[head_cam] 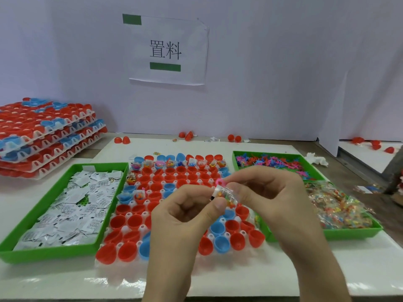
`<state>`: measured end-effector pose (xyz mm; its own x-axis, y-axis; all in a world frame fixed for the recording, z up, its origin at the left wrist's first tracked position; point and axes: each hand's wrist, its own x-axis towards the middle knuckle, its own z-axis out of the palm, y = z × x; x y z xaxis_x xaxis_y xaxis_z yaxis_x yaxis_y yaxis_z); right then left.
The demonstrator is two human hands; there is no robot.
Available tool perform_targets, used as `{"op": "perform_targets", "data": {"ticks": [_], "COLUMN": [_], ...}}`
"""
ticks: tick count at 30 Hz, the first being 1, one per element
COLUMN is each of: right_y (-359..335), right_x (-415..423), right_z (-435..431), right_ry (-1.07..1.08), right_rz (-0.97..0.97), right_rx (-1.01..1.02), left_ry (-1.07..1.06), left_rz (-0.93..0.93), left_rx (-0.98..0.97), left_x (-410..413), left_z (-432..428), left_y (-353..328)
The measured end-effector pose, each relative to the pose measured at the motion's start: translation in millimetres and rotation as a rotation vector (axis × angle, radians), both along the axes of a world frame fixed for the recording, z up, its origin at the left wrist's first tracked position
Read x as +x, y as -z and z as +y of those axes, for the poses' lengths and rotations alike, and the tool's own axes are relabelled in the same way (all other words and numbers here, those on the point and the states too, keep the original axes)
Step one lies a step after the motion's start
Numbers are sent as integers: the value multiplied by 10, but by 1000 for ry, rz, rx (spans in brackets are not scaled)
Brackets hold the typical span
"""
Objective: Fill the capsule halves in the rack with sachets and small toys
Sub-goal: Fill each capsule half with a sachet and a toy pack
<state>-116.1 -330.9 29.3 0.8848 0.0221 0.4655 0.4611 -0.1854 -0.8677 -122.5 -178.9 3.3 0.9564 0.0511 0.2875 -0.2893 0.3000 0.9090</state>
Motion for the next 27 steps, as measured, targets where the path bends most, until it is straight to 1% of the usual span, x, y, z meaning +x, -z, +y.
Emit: {"op": "perform_targets", "data": {"ticks": [6,11,15,19,22,27], "right_y": [-1,-18,-12,-22,-20,-5], "right_x": [-29,-71,-67,-83,-81,-43], "right_z": [-49,-45,-42,-46,-32,98], "right_ry": [-94,-135,-161,-144,-87,-52], "right_rz": [61,98,101,46,-13,-31], "right_rx": [-11,-76,-123,-125,-119,15], "left_ry": [-10,-15,-5,95,145,47], "left_rz": [-29,-32,-30,39,90,102], "left_rx": [74,149,161,84,0,-263], "left_x": [1,13,17,7,7,-17], "left_z": [13,65,80,83,44,-116], "left_y": [22,42,53,73,103,102]}}
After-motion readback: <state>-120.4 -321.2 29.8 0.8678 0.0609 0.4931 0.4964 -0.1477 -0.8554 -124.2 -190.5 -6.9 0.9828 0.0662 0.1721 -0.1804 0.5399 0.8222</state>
